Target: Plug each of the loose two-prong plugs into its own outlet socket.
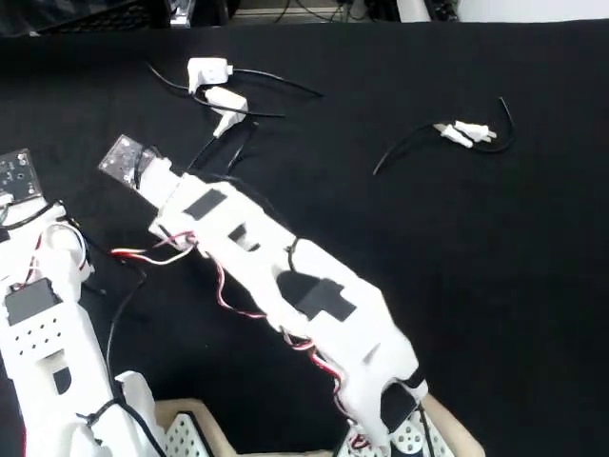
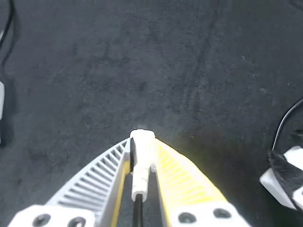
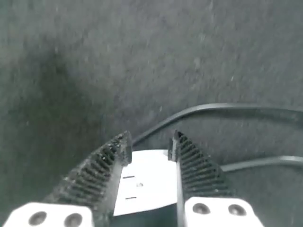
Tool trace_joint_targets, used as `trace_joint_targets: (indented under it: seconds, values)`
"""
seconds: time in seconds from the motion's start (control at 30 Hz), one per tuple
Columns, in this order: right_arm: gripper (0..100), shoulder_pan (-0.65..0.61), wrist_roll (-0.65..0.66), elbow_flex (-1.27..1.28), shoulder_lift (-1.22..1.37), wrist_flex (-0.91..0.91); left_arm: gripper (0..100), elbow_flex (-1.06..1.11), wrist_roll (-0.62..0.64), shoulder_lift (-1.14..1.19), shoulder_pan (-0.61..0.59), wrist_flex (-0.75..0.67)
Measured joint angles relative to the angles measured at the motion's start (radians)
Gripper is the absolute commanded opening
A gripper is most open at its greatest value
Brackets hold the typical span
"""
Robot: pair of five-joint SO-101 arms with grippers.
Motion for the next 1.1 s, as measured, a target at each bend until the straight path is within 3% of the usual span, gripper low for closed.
trace_joint_targets:
  seconds: [0.23, 0.5, 0.67, 0.9, 1.1]
  values:
    - [14.4, 0.015, -0.002, 0.015, -0.058, 0.192, 3, 0.029, 0.0, 0.0, 0.0, -0.051]
    - [14.5, 0.038, -0.005, 0.359, -0.364, 0.245, 3, 0.029, 0.0, 0.0, 0.0, -0.051]
    - [14.5, 0.12, -0.005, 0.52, -0.525, 0.293, 3, 0.029, 0.0, 0.0, 0.0, -0.051]
    - [14.5, 0.261, -0.005, 0.628, -0.545, 0.344, 3, 0.029, 0.0, 0.0, 0.0, -0.052]
    - [14.5, 0.21, -0.021, 0.623, -0.629, 0.344, 3, 0.029, 0.0, 0.0, 0.002, -0.052]
